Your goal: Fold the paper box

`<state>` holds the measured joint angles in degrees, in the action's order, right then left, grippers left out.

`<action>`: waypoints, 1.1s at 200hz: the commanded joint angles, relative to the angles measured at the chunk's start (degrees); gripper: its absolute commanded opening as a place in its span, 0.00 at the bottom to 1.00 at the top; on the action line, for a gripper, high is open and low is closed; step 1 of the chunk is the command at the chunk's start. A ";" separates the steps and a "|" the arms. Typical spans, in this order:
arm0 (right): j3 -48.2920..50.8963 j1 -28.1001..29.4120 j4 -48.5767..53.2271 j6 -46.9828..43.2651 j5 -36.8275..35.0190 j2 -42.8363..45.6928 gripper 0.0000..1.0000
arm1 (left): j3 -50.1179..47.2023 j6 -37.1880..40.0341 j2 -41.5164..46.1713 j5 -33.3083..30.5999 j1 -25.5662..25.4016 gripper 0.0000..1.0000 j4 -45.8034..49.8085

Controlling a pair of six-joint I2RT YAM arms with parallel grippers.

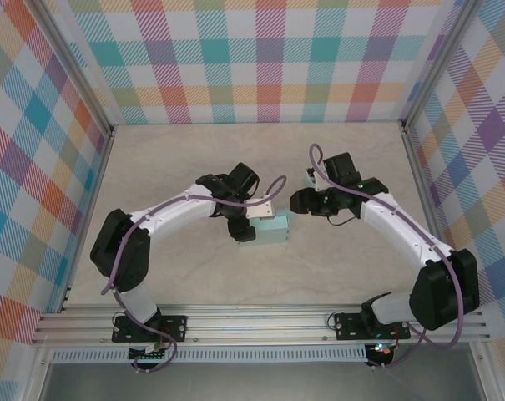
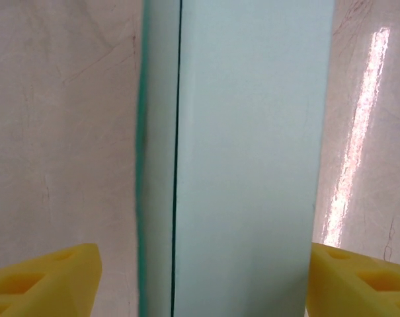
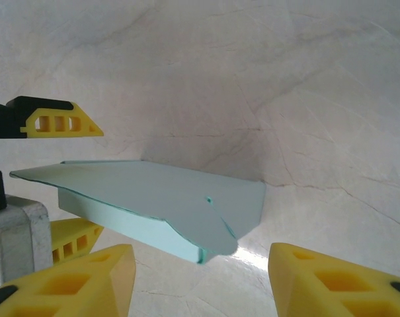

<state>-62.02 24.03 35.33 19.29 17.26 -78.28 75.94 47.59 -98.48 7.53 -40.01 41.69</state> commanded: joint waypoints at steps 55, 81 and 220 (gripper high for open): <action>-2.57 2.93 -0.67 -3.54 -0.69 -4.98 0.51 | -0.75 -1.10 1.71 1.50 0.72 0.71 -0.12; -3.35 4.11 0.63 -4.06 -2.33 -5.87 0.46 | -0.77 -1.34 1.45 1.26 0.72 0.68 -0.38; -4.95 7.30 5.51 1.44 -9.12 -6.97 0.31 | -1.93 -3.03 0.93 0.81 0.72 0.59 -1.66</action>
<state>-66.22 30.85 38.00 19.92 9.80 -84.44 75.13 45.60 -97.95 7.90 -39.81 40.29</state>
